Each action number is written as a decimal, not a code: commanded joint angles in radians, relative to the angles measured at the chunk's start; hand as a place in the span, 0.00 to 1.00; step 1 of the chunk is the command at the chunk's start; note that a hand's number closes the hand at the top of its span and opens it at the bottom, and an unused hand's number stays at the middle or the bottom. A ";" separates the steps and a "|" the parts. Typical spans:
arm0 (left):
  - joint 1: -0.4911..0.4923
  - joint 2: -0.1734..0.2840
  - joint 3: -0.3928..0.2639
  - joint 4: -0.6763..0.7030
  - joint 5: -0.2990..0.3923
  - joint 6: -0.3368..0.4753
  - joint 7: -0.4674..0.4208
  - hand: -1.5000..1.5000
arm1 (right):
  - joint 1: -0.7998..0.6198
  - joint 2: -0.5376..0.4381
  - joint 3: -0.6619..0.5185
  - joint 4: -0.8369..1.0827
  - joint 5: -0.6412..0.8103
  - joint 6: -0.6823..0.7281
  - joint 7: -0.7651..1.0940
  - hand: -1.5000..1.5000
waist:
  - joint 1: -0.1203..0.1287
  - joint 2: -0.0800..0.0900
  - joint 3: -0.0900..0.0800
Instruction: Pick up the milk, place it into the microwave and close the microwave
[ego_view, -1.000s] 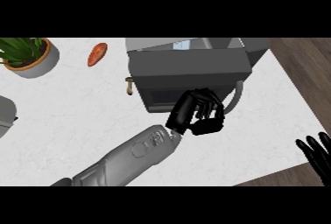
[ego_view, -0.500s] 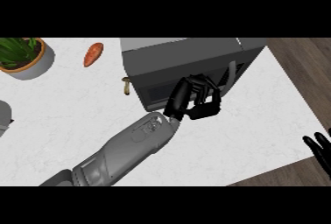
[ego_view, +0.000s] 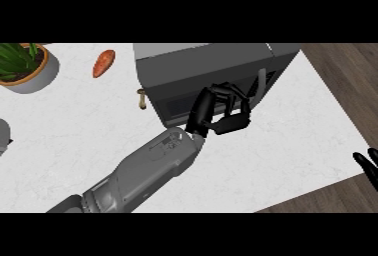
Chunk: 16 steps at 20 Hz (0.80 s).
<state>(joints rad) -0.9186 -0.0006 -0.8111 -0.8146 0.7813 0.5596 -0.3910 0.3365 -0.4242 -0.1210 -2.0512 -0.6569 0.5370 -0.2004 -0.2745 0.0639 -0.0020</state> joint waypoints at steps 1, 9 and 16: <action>-0.062 0.001 0.056 0.104 0.034 0.017 -0.007 1.00 | -0.010 -0.006 0.004 0.001 -0.025 0.001 0.012 0.00 | -0.002 0.020 0.001; -0.053 0.001 0.055 0.109 0.075 0.045 -0.093 1.00 | -0.012 -0.040 0.014 -0.034 -0.061 0.043 0.026 0.00 | -0.010 0.020 -0.001; -0.056 0.001 0.042 0.116 0.107 0.053 -0.135 1.00 | -0.017 -0.060 0.022 -0.055 -0.083 0.067 0.035 0.00 | -0.028 0.028 -0.001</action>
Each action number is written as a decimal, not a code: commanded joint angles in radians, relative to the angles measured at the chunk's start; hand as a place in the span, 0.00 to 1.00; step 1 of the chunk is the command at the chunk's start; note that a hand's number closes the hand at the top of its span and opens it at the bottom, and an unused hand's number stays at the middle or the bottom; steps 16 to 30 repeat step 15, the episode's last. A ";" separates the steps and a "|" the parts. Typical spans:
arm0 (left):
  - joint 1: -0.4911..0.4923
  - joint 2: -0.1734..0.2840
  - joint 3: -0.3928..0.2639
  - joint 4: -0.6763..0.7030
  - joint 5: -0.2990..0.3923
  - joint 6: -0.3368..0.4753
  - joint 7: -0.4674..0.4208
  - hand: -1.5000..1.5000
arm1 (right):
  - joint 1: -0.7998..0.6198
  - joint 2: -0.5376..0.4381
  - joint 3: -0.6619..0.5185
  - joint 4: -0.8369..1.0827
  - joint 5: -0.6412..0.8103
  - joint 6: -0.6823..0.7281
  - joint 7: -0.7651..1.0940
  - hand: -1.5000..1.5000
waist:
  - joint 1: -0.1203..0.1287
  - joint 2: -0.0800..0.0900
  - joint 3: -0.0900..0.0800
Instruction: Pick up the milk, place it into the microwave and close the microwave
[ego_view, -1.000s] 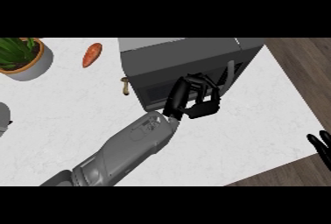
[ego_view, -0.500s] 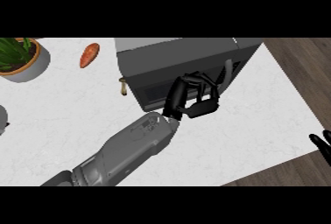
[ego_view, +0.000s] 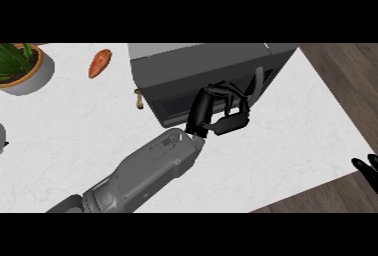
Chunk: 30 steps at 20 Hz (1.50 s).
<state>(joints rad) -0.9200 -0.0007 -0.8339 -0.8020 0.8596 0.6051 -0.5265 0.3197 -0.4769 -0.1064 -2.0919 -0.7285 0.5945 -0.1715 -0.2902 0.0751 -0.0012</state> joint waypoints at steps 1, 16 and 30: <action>-0.053 0.001 0.062 0.100 0.034 0.011 -0.005 1.00 | -0.004 -0.012 0.015 -0.012 -0.019 0.013 0.012 0.00 | -0.007 0.020 -0.001; -0.065 0.001 0.047 0.123 0.083 0.028 -0.063 1.00 | -0.004 -0.040 0.001 -0.042 -0.063 0.010 0.034 0.00 | -0.025 0.020 0.000; -0.065 0.001 0.047 0.123 0.083 0.028 -0.063 1.00 | -0.004 -0.040 0.001 -0.042 -0.063 0.010 0.034 0.00 | -0.025 0.020 0.000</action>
